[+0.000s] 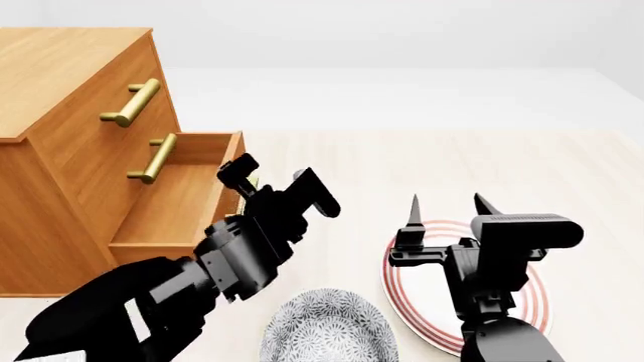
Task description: Open the bottom drawer of the cabinet.
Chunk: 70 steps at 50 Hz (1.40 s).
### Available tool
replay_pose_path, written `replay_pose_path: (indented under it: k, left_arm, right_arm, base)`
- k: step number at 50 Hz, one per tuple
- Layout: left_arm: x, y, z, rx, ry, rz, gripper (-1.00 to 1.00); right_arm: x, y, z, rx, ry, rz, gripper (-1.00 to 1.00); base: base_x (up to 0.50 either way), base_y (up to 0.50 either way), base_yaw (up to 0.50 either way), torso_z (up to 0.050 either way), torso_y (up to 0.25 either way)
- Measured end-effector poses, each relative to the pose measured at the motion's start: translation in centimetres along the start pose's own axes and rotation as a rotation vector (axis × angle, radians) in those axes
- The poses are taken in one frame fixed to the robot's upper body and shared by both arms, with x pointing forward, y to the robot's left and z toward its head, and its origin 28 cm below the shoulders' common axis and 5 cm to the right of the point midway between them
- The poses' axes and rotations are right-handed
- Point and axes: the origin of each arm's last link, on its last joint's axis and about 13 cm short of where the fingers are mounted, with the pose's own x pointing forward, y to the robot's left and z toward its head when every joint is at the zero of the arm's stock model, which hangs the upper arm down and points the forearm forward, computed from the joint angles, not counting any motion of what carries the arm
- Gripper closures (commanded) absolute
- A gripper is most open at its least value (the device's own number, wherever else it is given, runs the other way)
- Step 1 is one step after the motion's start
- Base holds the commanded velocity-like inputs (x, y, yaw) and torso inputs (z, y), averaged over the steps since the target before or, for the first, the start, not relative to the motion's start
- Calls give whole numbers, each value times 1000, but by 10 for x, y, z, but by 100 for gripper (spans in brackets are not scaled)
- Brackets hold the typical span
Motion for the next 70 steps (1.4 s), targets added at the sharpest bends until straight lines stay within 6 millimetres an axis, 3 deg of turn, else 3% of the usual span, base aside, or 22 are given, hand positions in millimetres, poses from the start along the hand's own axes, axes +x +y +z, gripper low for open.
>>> replay_pose_path:
  k: [13,22,41,70]
  left_arm:
    - [-9,77,25,-373,8,78,-100]
    - [5,100,22,-517,108,67,-100]
    - [21,99,3,-652,296,-59,-100]
    - [18,83,-19,-812,432,-359,-100]
  right_arm:
    - [3,0,-1,7,10,1,-100]
    - [4,0,0,7,11,1,-100]
    - [5,0,0,7,12,0,-100]
    - [5,1,1,4,11,3,-100]
  base:
    - [0,0,0,0,0]
    - [0,0,0,0,0]
    - [0,0,0,0,0]
    - [0,0,0,0,0]
